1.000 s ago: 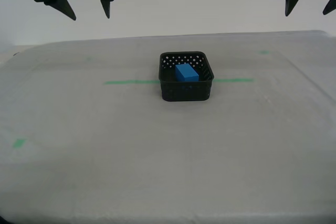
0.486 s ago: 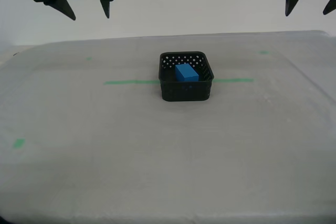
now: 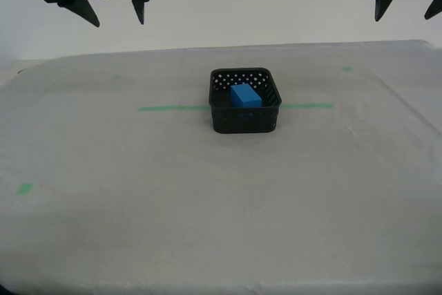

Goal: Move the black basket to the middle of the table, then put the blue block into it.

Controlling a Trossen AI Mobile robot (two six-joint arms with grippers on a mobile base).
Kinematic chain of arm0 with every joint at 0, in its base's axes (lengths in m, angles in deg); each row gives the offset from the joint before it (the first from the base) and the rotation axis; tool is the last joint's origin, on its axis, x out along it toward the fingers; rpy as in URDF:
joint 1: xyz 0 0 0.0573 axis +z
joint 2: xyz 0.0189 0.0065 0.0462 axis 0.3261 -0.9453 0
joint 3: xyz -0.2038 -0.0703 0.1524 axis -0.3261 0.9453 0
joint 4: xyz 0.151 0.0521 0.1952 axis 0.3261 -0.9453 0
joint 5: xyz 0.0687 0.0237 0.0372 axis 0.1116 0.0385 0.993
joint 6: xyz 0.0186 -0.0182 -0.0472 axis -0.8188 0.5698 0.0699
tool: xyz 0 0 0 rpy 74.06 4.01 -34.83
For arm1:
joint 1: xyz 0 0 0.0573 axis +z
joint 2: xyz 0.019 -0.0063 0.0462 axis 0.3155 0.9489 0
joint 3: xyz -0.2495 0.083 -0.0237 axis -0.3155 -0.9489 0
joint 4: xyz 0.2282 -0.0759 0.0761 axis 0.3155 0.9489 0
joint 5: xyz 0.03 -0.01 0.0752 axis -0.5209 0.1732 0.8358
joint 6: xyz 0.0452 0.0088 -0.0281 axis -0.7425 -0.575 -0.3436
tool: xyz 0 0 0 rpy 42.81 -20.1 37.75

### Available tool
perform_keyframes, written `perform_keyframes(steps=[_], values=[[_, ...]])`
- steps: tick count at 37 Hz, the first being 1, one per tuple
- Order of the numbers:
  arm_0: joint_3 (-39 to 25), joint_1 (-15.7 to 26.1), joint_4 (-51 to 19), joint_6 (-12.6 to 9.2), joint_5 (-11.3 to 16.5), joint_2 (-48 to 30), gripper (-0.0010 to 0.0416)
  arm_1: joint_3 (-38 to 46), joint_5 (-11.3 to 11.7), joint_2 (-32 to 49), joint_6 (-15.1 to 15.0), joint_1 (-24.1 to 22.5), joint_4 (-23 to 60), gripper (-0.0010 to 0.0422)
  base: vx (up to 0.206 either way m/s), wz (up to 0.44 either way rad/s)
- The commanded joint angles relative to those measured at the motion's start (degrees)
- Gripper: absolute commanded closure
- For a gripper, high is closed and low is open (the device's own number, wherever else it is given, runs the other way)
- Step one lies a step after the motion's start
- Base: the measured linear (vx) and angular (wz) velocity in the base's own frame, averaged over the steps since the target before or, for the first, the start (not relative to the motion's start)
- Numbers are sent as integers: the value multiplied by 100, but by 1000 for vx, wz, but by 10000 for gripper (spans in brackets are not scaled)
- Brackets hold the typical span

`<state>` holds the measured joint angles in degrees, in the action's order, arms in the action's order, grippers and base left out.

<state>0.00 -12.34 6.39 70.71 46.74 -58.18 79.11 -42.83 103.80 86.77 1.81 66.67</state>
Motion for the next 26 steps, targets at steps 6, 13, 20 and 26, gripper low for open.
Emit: perform_keyframes(steps=[6, 13, 20, 26], values=[[-4, 0, 4, 2, -11, 0, 7, 2, -11, -4, -7, 0, -4, 12, 0, 0], [-4, 0, 4, 2, -13, 0, 7, 2, -11, -4, -7, 2, -4, 12, 0, 0], [-4, -2, 4, 2, -11, 0, 7, 2, -11, -4, -7, 2, -4, 12, 0, 0], [-4, 0, 4, 2, -13, 0, 7, 2, -11, -4, -9, 0, -4, 12, 0, 0]])
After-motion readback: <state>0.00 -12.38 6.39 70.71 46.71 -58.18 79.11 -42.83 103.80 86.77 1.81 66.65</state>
